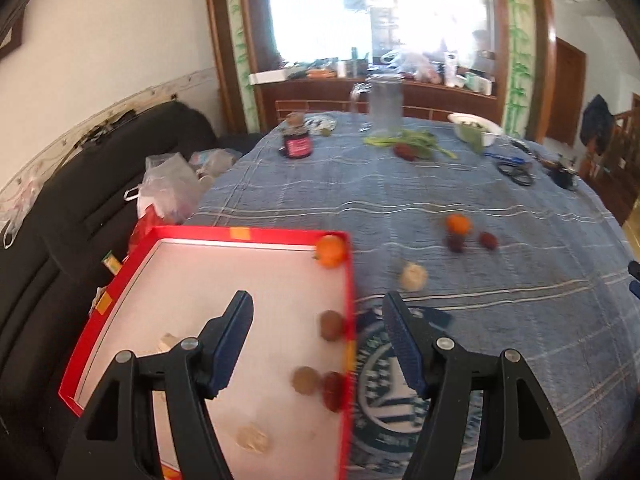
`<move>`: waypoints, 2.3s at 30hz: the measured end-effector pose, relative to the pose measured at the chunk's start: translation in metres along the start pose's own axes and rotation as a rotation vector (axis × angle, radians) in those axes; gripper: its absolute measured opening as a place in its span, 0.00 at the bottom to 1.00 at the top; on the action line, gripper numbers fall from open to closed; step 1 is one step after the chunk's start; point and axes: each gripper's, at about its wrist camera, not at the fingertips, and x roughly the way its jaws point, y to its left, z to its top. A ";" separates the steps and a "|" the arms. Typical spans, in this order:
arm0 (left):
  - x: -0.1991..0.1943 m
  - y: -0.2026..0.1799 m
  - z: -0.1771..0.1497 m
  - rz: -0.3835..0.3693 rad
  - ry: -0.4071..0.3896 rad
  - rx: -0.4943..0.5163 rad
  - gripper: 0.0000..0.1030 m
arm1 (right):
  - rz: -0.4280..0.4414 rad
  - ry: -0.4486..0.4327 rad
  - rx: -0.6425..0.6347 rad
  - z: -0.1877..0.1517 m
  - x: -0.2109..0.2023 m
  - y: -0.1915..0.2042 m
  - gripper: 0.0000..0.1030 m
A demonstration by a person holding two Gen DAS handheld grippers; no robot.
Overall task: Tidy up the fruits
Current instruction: 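Grasp a red date with the right tool while the left tool approaches a beige piece, then grasp the beige piece with the left tool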
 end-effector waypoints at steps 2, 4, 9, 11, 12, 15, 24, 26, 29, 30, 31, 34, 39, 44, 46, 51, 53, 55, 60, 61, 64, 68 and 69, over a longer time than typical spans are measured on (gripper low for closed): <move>0.008 0.006 0.001 -0.006 0.013 -0.005 0.65 | 0.036 0.031 -0.067 0.001 0.020 0.035 0.67; 0.015 0.010 0.002 -0.010 0.022 0.003 0.65 | 0.078 0.078 -0.155 -0.001 0.046 0.075 0.67; 0.026 0.015 0.009 -0.019 0.043 0.009 0.65 | 0.106 0.177 -0.407 -0.016 0.115 0.169 0.67; 0.029 0.014 0.012 -0.022 0.046 0.016 0.65 | 0.090 0.201 -0.503 -0.023 0.138 0.193 0.67; 0.030 0.011 0.014 -0.038 0.049 0.028 0.65 | 0.083 0.217 -0.529 -0.026 0.147 0.201 0.64; 0.037 0.000 0.014 -0.072 0.073 0.051 0.65 | 0.056 0.237 -0.580 -0.030 0.164 0.210 0.55; 0.053 -0.040 0.015 -0.099 0.105 0.109 0.65 | 0.032 0.285 -0.561 -0.026 0.191 0.201 0.32; 0.057 -0.045 0.016 -0.095 0.114 0.109 0.65 | 0.055 0.300 -0.553 -0.025 0.195 0.199 0.27; 0.063 -0.049 0.016 -0.081 0.135 0.098 0.65 | 0.074 0.311 -0.548 -0.024 0.196 0.197 0.23; 0.065 -0.050 0.016 -0.074 0.145 0.092 0.65 | 0.073 0.312 -0.554 -0.025 0.195 0.197 0.23; 0.068 -0.051 0.016 -0.067 0.152 0.086 0.65 | 0.066 0.313 -0.558 -0.024 0.194 0.196 0.23; 0.075 -0.056 0.017 -0.043 0.168 0.076 0.65 | 0.090 0.324 -0.497 -0.017 0.187 0.188 0.23; 0.087 -0.065 0.022 -0.024 0.183 0.068 0.65 | 0.123 0.266 -0.411 0.004 0.165 0.178 0.23; 0.095 -0.078 0.023 -0.018 0.200 0.090 0.65 | 0.123 0.234 -0.372 0.010 0.157 0.176 0.23; 0.095 -0.086 0.022 -0.026 0.198 0.117 0.65 | 0.115 0.240 -0.360 0.010 0.159 0.175 0.23; 0.106 -0.088 0.020 -0.025 0.219 0.122 0.57 | 0.109 0.261 -0.343 0.009 0.164 0.172 0.23; 0.114 -0.086 0.019 -0.030 0.239 0.110 0.51 | 0.106 0.257 -0.346 0.009 0.164 0.172 0.23; 0.118 -0.085 0.018 -0.042 0.250 0.097 0.47 | 0.103 0.255 -0.344 0.009 0.164 0.172 0.23; 0.119 -0.090 0.018 -0.056 0.225 0.104 0.36 | 0.099 0.265 -0.340 0.007 0.167 0.172 0.23; 0.119 -0.090 0.018 -0.065 0.227 0.098 0.33 | 0.100 0.266 -0.339 0.007 0.168 0.172 0.23; 0.118 -0.093 0.018 -0.077 0.229 0.104 0.24 | 0.103 0.260 -0.339 0.007 0.166 0.172 0.23; 0.111 -0.094 0.018 -0.074 0.221 0.109 0.24 | 0.108 0.247 -0.336 0.008 0.163 0.171 0.23; 0.107 -0.094 0.018 -0.081 0.216 0.106 0.24 | 0.109 0.243 -0.335 0.008 0.162 0.172 0.23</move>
